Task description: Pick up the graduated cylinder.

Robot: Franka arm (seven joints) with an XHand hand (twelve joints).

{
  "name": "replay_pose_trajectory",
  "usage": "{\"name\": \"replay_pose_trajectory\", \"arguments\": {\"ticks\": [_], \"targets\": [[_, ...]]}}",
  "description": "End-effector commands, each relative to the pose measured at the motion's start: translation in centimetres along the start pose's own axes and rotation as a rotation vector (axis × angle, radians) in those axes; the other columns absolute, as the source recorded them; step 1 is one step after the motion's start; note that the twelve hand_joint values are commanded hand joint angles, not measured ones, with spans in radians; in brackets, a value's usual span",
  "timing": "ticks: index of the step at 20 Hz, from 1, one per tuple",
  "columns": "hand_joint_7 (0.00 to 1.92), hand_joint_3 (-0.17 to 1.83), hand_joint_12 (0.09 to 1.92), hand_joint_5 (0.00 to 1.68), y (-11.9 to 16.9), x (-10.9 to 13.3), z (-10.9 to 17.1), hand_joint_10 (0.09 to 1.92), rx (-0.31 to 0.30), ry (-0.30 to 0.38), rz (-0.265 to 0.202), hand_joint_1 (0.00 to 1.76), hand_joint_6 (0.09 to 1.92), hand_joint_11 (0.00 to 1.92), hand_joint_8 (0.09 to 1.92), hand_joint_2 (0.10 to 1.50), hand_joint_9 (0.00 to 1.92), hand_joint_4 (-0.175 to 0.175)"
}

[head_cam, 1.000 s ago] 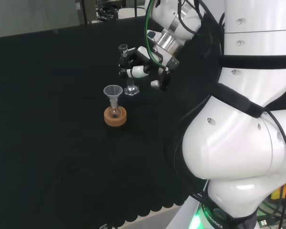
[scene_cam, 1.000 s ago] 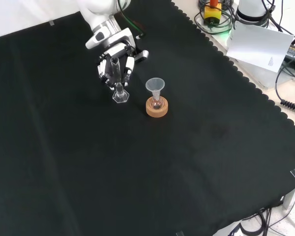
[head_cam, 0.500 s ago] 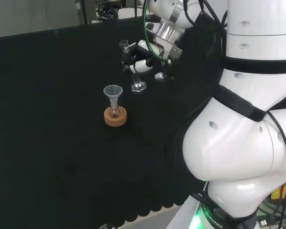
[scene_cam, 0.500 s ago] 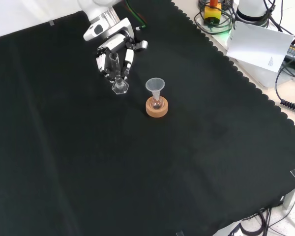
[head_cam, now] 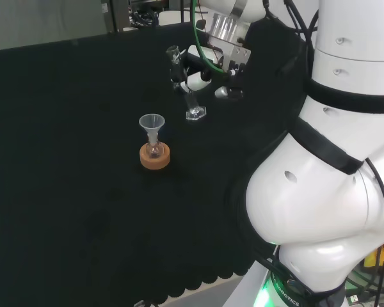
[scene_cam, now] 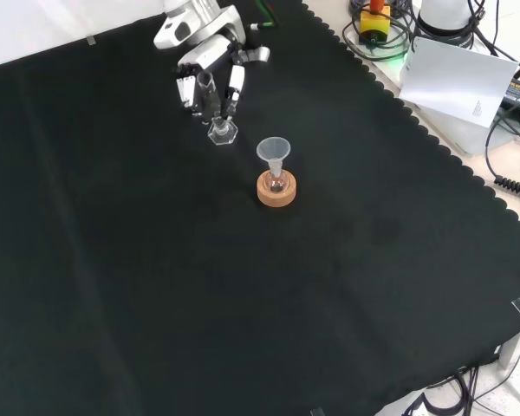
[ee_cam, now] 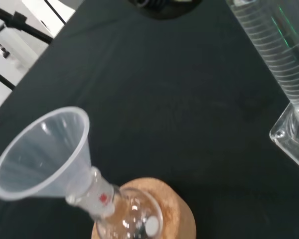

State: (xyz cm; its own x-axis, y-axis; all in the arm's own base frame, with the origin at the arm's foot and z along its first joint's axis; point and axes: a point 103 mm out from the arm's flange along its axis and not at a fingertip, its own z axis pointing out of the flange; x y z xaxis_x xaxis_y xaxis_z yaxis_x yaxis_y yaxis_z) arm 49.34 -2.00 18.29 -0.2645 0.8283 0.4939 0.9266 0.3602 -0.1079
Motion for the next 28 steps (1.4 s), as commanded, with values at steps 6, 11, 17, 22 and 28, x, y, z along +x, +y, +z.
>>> {"name": "replay_pose_trajectory", "arguments": {"ticks": [6,11,17,22,28], "targets": [[0.84,0.00,0.82,0.82,-5.6,2.3,0.2,0.11,0.120,-0.146,0.098,1.23,1.23,1.16,1.24,1.19,1.35,-0.175],[0.85,0.00,0.82,0.82,-5.8,3.4,0.7,0.11,0.171,-0.236,0.093,1.23,1.23,1.17,1.24,1.19,1.35,-0.175],[0.85,0.00,0.81,0.82,-5.9,3.9,0.6,0.11,0.223,-0.252,0.091,1.23,1.23,1.17,1.23,1.19,1.35,-0.175],[0.85,0.00,0.81,0.82,-6.4,4.3,0.3,0.11,0.265,-0.310,0.109,1.23,1.23,1.17,1.23,1.19,1.35,-0.175],[0.85,0.00,0.81,0.82,-7.0,4.3,0.4,0.11,0.313,-0.345,0.129,1.23,1.23,1.17,1.23,1.19,1.35,-0.175]]}}
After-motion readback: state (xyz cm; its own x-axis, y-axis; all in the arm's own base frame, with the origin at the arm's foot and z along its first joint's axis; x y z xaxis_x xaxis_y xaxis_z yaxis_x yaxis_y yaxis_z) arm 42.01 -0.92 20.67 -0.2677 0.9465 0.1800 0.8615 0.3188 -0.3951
